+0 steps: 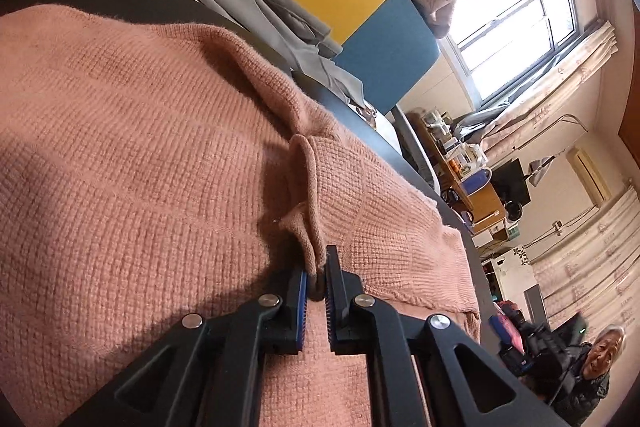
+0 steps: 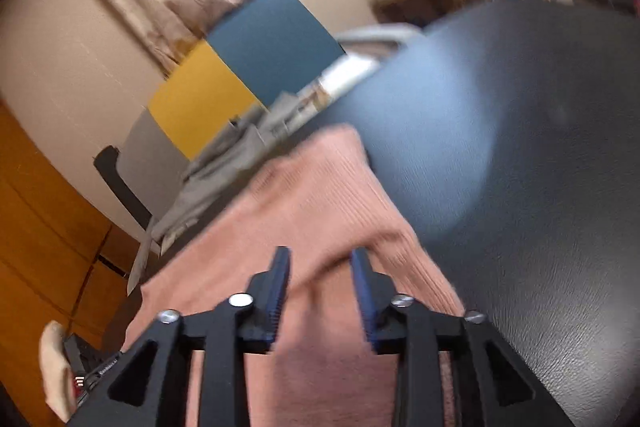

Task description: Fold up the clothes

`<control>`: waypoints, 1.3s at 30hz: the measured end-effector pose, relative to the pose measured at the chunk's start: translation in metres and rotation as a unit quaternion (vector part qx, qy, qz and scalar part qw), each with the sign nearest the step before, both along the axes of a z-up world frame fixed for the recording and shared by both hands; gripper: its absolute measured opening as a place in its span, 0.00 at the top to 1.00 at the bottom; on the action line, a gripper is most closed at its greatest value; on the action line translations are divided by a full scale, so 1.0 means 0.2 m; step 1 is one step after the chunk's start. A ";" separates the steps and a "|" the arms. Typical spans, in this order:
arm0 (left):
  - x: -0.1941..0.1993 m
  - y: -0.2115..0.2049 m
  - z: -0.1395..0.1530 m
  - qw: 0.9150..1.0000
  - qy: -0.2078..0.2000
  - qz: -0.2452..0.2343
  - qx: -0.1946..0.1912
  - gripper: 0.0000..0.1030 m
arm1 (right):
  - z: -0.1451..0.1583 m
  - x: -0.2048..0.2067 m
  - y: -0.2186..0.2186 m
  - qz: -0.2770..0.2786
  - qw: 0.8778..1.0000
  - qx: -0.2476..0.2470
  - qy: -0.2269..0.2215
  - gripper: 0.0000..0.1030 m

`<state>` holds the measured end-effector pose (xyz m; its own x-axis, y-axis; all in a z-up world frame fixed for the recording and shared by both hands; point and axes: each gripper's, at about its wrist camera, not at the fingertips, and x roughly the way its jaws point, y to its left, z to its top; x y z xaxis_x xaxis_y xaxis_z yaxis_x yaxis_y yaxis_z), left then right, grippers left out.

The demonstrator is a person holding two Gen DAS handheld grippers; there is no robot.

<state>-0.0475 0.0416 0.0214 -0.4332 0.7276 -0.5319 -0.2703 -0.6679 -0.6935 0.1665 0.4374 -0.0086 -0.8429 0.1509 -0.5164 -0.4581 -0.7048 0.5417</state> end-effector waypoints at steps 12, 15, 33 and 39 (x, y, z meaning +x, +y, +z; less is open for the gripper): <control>0.00 0.00 -0.01 1.000 0.006 0.002 0.000 0.93 | -0.05 -0.76 0.08 0.108 0.963 0.189 -0.158 0.79; 0.00 0.01 0.00 1.000 0.012 0.002 -0.008 0.93 | -0.13 -0.75 0.25 0.054 0.973 0.136 -0.176 0.88; 0.01 0.00 0.00 1.000 0.009 0.000 0.002 0.93 | -0.11 -0.72 0.07 0.104 0.957 0.190 -0.194 0.78; 0.08 -0.07 0.08 0.997 0.031 0.066 -0.031 0.84 | -0.15 -0.69 0.16 0.081 0.963 0.172 -0.192 0.78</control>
